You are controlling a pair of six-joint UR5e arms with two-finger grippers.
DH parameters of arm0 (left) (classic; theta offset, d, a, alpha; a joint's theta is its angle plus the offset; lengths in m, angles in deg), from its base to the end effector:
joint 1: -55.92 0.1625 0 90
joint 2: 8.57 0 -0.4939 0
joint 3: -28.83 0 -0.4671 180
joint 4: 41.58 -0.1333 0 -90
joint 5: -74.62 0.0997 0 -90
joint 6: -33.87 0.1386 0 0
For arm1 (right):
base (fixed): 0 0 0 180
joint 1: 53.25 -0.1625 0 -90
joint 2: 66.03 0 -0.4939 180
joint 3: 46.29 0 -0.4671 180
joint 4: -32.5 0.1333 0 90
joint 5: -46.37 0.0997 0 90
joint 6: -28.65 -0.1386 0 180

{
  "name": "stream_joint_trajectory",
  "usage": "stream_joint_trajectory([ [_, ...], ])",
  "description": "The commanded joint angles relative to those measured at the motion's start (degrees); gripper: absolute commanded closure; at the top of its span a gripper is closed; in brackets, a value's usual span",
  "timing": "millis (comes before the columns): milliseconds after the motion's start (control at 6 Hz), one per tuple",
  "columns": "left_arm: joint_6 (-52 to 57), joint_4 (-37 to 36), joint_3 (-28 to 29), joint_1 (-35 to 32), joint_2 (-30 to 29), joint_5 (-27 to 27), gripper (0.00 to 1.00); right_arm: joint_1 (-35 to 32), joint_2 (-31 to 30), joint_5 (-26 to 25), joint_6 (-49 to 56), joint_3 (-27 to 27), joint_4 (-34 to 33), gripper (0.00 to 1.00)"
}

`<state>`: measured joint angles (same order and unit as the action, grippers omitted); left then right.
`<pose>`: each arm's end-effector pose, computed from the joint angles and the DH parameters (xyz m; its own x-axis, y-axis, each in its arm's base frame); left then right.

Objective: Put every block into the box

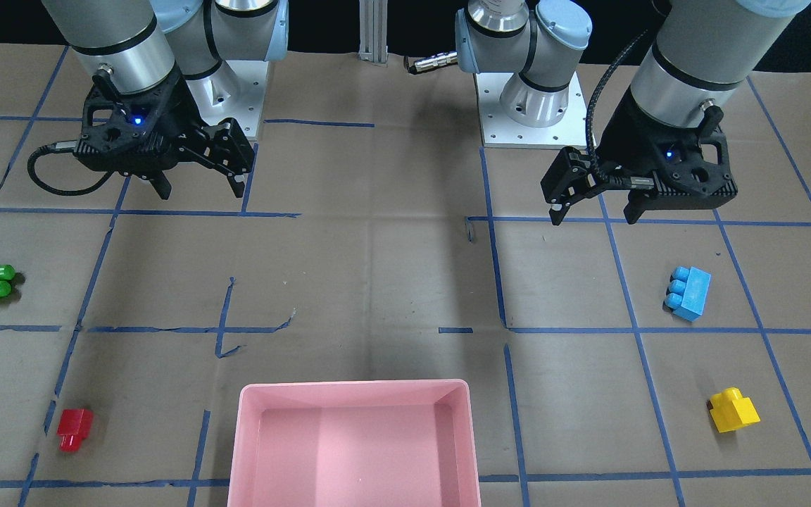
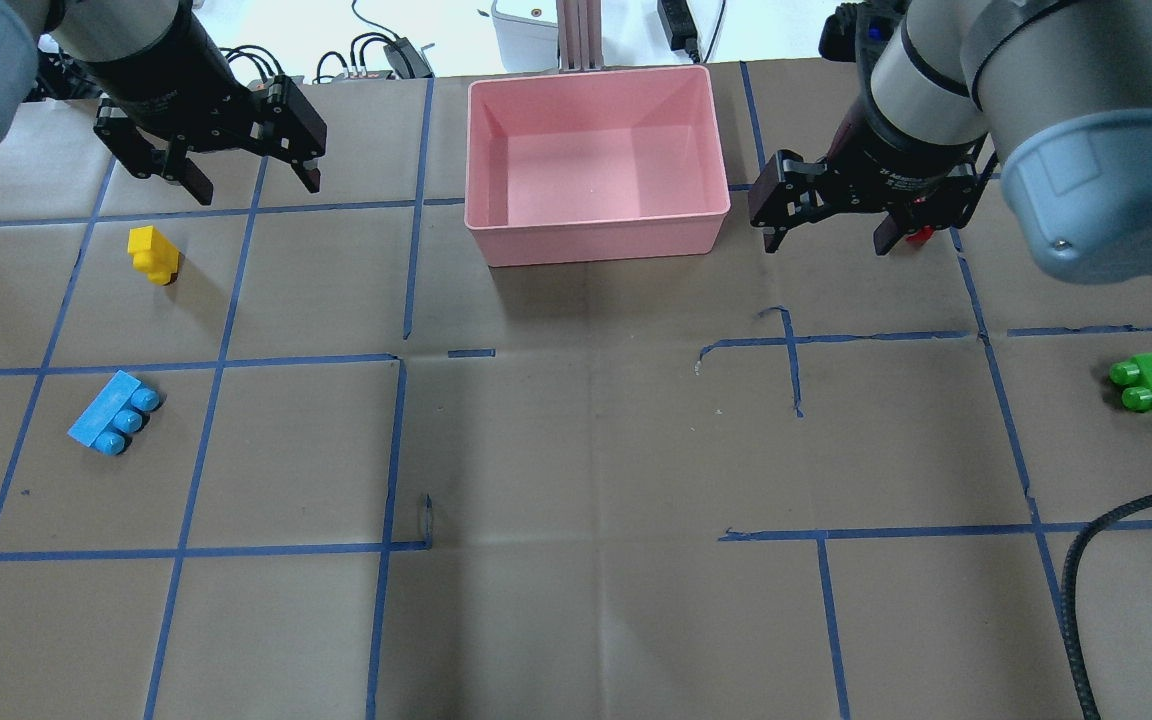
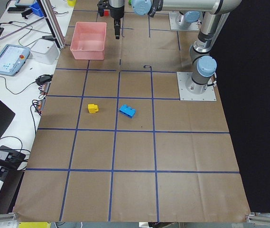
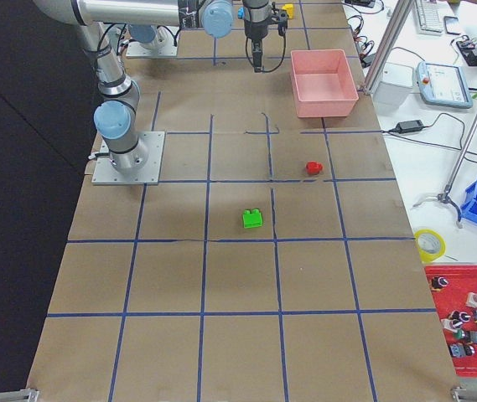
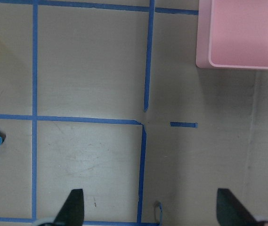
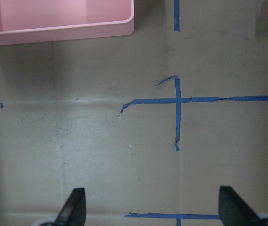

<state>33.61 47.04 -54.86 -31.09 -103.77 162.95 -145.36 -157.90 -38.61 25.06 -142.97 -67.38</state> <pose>-0.1049 -0.6237 0.5293 -0.9980 -0.0554 0.0293 -0.0566 0.9975 -0.0433 0.1660 -0.5551 0.4883 -0.9955 0.0180 -0.0925 0.0257 0.9962 -0.0827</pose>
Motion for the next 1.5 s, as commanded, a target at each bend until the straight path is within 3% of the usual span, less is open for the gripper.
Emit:
stream_joint_trajectory([
  [0, 0.0, 0.0, -0.6, 0.0, 0.8, 0.0, 0.01, 0.1, 0.7, -0.2, 0.3, -0.1, -0.1, 0.0],
  [833, 5.1, 0.1, -0.8, 2.8, 0.9, 0.1, 0.01, 0.5, 0.3, -0.2, 1.0, -0.9, 0.1, 0.0],
  [1333, 38.6, 1.2, -3.8, 25.2, 1.1, 0.0, 0.01, 0.9, 0.1, -2.0, 1.0, -1.1, 0.2, 0.0],
])
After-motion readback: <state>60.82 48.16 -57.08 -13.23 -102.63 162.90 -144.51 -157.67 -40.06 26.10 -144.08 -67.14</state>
